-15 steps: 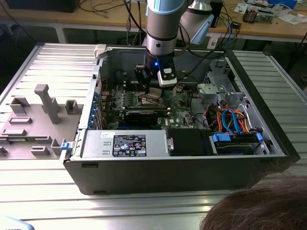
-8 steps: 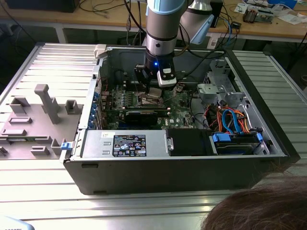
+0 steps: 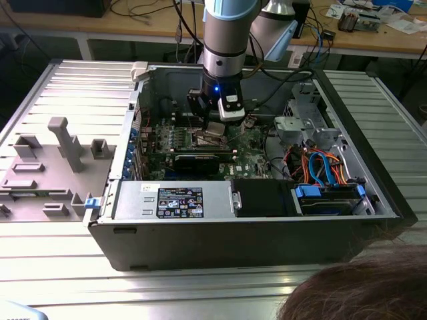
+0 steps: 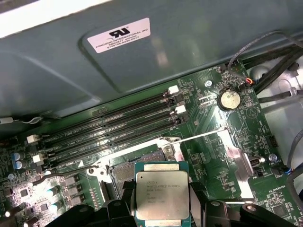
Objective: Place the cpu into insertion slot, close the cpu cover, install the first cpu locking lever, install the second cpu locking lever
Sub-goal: 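Place the cpu into insertion slot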
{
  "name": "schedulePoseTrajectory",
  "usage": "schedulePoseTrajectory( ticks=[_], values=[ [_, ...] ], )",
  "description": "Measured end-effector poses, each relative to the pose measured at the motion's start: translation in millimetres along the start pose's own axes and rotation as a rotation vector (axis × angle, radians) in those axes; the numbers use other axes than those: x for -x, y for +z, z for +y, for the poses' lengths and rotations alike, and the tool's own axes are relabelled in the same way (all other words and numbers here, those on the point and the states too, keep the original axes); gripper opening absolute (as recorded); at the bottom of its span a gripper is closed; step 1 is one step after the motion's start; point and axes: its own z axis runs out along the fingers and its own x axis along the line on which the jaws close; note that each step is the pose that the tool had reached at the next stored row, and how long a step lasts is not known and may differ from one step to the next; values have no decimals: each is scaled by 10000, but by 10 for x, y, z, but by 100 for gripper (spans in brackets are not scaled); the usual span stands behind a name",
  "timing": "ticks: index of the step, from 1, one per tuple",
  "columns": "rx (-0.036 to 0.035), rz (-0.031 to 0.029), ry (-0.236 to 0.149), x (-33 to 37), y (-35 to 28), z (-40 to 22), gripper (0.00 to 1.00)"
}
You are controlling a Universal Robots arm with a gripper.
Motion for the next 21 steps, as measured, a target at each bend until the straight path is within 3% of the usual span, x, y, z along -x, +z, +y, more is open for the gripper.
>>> schedulePoseTrajectory(
  ticks=[21],
  values=[
    [11,-50,583,0,0,0,55]
  ],
)
